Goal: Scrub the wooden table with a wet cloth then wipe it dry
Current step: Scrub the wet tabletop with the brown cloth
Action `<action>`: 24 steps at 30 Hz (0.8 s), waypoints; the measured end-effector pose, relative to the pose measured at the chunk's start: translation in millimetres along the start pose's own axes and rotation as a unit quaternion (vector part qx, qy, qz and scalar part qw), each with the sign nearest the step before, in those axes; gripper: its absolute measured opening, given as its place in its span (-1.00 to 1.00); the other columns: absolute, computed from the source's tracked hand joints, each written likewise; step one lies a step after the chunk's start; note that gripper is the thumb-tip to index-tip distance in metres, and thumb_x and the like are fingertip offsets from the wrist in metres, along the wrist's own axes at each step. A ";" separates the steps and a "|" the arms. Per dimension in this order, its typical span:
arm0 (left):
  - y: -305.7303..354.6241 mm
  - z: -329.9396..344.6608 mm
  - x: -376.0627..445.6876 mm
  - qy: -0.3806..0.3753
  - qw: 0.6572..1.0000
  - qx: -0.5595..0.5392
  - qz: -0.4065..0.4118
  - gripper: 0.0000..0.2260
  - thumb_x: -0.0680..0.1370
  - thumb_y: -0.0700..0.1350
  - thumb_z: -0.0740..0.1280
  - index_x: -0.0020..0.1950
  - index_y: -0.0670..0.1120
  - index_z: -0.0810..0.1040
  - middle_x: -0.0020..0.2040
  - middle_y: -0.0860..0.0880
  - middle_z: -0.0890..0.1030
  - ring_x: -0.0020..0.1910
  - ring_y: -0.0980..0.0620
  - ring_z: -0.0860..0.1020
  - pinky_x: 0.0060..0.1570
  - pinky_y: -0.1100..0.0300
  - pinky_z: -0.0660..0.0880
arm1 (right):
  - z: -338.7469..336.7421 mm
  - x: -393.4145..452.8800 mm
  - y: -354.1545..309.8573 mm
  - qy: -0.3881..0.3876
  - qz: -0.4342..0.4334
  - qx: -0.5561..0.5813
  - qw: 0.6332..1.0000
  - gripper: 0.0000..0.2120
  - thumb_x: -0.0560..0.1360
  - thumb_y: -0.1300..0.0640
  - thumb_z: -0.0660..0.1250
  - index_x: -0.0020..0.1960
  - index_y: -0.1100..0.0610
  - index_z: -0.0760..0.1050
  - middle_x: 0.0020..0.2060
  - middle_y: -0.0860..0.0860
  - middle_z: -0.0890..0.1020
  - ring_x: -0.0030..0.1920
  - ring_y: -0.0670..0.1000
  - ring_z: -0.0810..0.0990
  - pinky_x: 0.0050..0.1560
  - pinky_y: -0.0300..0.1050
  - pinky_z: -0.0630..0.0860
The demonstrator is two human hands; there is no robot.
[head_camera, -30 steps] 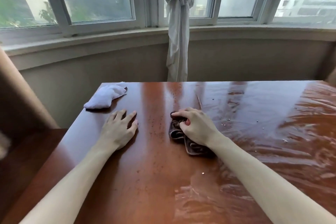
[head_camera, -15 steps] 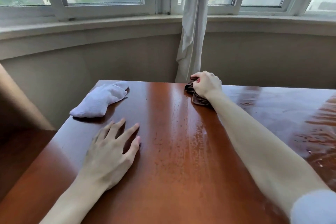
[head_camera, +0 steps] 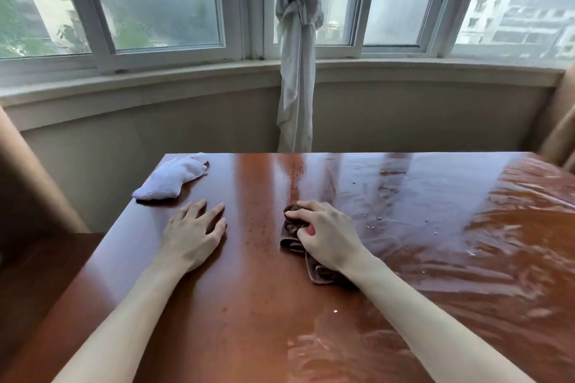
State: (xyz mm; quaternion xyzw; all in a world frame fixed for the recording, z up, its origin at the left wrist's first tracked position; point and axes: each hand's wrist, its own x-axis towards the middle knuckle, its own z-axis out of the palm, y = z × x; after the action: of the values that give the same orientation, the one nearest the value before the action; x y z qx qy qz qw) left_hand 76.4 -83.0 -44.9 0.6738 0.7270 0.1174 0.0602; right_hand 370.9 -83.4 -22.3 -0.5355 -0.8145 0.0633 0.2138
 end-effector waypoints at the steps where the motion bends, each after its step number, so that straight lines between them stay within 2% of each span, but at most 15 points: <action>1: 0.8 -1.4 -0.5 -0.006 1.000 0.002 -0.001 -0.55 0.65 0.24 0.05 0.56 0.29 0.23 0.61 0.02 0.20 0.60 -0.04 0.08 0.55 -0.04 0.07 | -3.2 -22.0 -6.5 0.000 -0.011 0.002 1.000 -0.55 0.49 0.03 0.21 0.34 -0.22 0.57 0.39 -0.23 0.49 0.32 -0.09 0.46 0.23 0.01 0.52; 4: 3.2 -3.9 -3.0 -0.012 1.000 -0.002 -0.005 -0.54 0.65 0.23 0.05 0.56 0.29 0.22 0.62 0.01 0.19 0.60 -0.06 0.09 0.55 -0.08 0.09 | -11.4 -64.6 -15.7 -0.005 -0.026 0.016 1.000 -0.54 0.48 0.05 0.24 0.33 -0.26 0.56 0.39 -0.29 0.48 0.34 -0.18 0.41 0.25 -0.09 0.48; 8: 2.0 -3.1 -3.0 -0.011 1.000 -0.004 -0.003 -0.53 0.64 0.23 0.05 0.57 0.28 0.23 0.62 0.01 0.20 0.59 -0.07 0.10 0.55 -0.07 0.09 | -12.6 -44.5 -7.5 -0.003 -0.015 0.046 0.999 -0.54 0.45 0.06 0.24 0.29 -0.24 0.60 0.30 -0.28 0.55 0.31 -0.18 0.46 0.29 -0.09 0.48; 11: 1.9 -0.5 -3.0 -0.002 1.000 -0.004 0.001 -0.54 0.65 0.21 0.06 0.57 0.26 0.23 0.62 0.01 0.19 0.59 -0.07 0.09 0.55 -0.04 0.07 | -3.2 -0.5 6.3 0.017 0.002 0.038 0.999 -0.56 0.44 0.09 0.25 0.27 -0.18 0.63 0.23 -0.21 0.61 0.26 -0.10 0.52 0.24 -0.06 0.51; 14: 0.2 2.4 0.6 0.005 1.000 -0.007 0.005 -0.54 0.65 0.22 0.05 0.57 0.27 0.23 0.61 0.03 0.20 0.60 -0.05 0.08 0.56 -0.03 0.07 | 6.2 58.2 23.7 0.027 0.034 0.032 0.999 -0.57 0.45 0.10 0.26 0.26 -0.15 0.64 0.06 -0.15 0.61 0.11 0.04 0.58 0.10 0.02 0.56; 18: -2.9 6.9 1.3 0.024 1.000 -0.005 0.001 -0.47 0.57 0.31 -0.02 0.54 0.31 0.26 0.59 0.09 0.22 0.57 0.01 0.12 0.55 0.01 0.09 | 22.8 142.6 45.7 0.035 0.073 0.001 0.997 -0.59 0.49 0.15 0.25 0.25 -0.15 0.64 0.19 -0.11 0.63 0.21 0.06 0.56 0.06 -0.08 0.45; 24: -2.5 7.7 2.4 0.046 0.998 -0.031 -0.008 -0.41 0.47 0.37 -0.10 0.49 0.37 0.26 0.58 0.20 0.20 0.57 0.12 0.07 0.51 0.04 0.10 | 35.2 229.4 67.3 0.044 0.100 -0.020 0.994 -0.61 0.48 0.12 0.25 0.21 -0.17 0.66 0.21 -0.03 0.64 0.19 0.20 0.59 0.19 0.04 0.51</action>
State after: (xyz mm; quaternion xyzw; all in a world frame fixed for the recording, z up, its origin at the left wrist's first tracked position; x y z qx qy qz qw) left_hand 75.6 -80.0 -52.9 0.6594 0.7306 0.1702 0.0485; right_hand 336.3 155.6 -12.0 -0.6207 -0.7478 0.0440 0.2314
